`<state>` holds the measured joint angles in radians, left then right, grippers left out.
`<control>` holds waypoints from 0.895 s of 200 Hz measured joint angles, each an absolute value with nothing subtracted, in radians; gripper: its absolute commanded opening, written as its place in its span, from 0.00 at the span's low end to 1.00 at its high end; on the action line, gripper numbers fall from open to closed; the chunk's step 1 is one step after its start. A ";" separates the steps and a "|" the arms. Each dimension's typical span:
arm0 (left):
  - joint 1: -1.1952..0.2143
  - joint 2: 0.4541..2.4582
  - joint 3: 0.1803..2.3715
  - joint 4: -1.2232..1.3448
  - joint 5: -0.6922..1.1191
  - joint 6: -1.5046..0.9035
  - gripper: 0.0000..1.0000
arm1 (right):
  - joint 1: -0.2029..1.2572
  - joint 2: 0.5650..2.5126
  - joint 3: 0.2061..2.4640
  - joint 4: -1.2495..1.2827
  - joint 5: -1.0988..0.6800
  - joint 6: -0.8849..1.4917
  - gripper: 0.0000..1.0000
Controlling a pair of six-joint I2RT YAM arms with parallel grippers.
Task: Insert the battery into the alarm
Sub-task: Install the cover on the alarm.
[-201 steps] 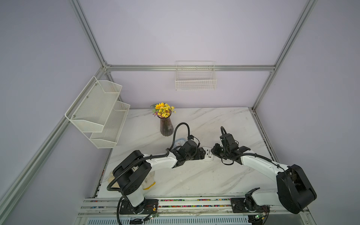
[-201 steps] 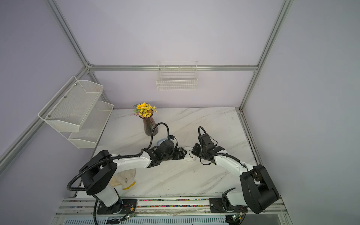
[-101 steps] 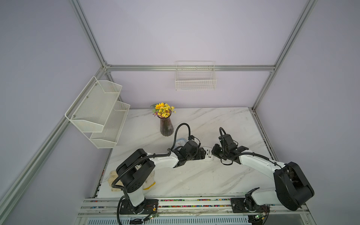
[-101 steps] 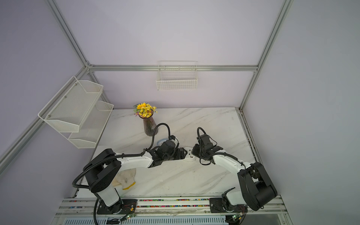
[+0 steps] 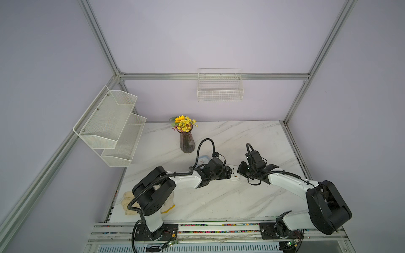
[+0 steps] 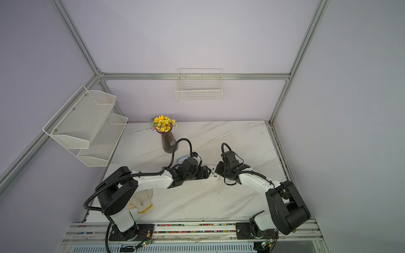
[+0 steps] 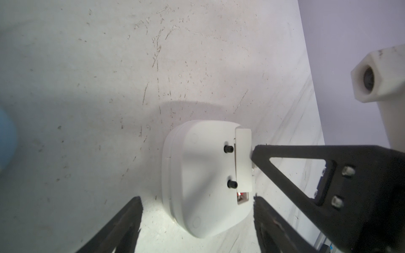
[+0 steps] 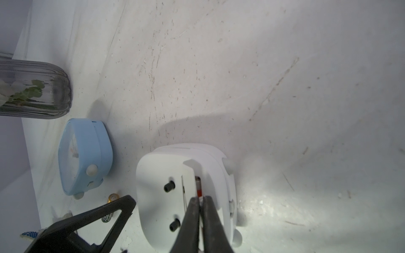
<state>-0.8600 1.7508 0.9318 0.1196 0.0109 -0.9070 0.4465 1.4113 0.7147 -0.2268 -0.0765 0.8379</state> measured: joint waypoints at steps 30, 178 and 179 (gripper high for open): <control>-0.860 1.751 0.932 0.129 0.011 -0.910 0.80 | 0.447 1.412 0.714 -0.223 -0.077 0.845 0.04; -0.860 1.751 0.931 0.165 -0.008 -0.925 0.80 | 0.448 1.359 0.674 -0.218 -0.096 0.871 0.00; -0.860 1.752 0.931 0.165 -0.008 -0.925 0.80 | 0.448 1.359 0.674 -0.218 -0.096 0.871 0.00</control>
<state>-0.8600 1.7515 0.9314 0.1646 -0.0082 -0.9249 0.4480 1.3590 0.6743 -0.2180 -0.0956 0.8711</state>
